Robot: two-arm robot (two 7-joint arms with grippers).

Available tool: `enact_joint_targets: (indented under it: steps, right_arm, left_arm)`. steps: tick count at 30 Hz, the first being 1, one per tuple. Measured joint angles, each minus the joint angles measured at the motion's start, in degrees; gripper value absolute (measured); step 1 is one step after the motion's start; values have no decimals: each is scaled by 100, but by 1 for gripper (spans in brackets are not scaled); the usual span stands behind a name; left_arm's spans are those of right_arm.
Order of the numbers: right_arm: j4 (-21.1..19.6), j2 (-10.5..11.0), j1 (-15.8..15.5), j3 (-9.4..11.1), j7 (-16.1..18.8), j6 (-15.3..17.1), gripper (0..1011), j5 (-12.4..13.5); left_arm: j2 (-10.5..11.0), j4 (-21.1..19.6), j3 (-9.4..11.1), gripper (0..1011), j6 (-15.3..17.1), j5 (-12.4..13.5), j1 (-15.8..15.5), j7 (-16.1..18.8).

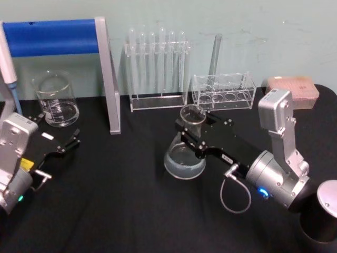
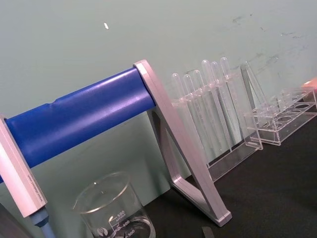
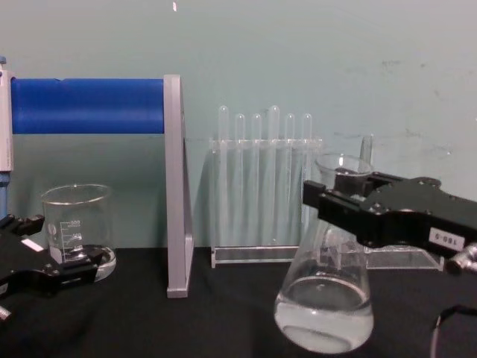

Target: Grasp the erlenmeyer flask with one hand, shake it three times, then place it back.

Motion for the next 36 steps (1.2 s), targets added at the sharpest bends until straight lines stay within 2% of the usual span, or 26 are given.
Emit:
enact_joint_targets:
  steps: [10, 22, 28, 36]
  right_arm:
    - [-237, 181, -136, -228, 163, -12, 450, 145]
    - [-368, 331, -205, -385, 239, -56, 450, 229]
    - [-328, 340, -160, -369, 178, -60, 450, 244]
    - [-66, 287, 13, -160, -67, -89, 450, 218]
  left_arm:
    - [0, 0, 0, 1001, 0, 0, 0, 0]
    - [0, 0, 0, 1001, 0, 0, 0, 0]
    - [0, 0, 0, 1001, 0, 0, 0, 0]
    - [0, 0, 0, 1001, 0, 0, 0, 0]
